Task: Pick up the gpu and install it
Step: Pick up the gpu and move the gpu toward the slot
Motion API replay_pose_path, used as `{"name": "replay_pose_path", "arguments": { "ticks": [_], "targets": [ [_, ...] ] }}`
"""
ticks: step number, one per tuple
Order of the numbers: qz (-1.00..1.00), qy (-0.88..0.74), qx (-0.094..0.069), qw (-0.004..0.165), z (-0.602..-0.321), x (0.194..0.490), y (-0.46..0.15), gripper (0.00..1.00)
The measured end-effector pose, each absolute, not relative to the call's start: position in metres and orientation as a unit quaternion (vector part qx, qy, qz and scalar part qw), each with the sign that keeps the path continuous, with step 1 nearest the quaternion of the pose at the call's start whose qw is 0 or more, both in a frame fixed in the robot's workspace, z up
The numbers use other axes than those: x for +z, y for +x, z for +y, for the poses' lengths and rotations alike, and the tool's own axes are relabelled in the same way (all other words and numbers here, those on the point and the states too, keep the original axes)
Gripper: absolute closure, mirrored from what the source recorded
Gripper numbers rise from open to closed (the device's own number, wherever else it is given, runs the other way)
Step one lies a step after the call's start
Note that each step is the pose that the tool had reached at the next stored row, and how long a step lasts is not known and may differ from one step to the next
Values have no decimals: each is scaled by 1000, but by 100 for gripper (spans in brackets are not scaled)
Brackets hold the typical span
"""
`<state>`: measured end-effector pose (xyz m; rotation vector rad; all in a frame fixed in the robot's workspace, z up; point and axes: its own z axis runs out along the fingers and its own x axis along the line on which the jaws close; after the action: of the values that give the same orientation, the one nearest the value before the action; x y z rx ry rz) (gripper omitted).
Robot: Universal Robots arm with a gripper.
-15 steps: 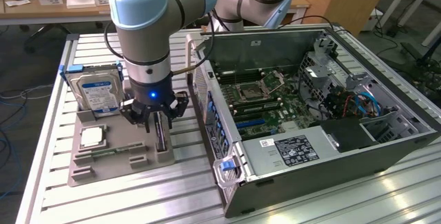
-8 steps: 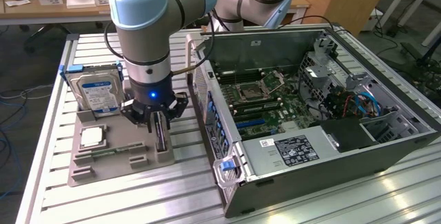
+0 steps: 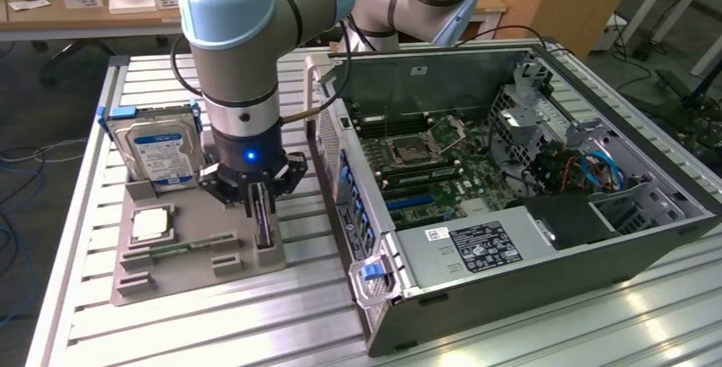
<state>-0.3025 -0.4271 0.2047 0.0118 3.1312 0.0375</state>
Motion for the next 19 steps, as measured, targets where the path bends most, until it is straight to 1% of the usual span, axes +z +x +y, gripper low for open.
{"name": "replay_pose_path", "arguments": {
  "ticks": [5, 6, 9, 12, 19],
  "targets": [
    [1000, 4, 12, 5, -427, 205, -302, 62],
    [1000, 4, 12, 5, -427, 205, -302, 69],
    [1000, 4, 12, 5, -427, 205, -303, 69],
    [1000, 4, 12, 5, -427, 204, -303, 72],
    [1000, 4, 12, 5, -427, 204, -303, 72]
  ]
}}
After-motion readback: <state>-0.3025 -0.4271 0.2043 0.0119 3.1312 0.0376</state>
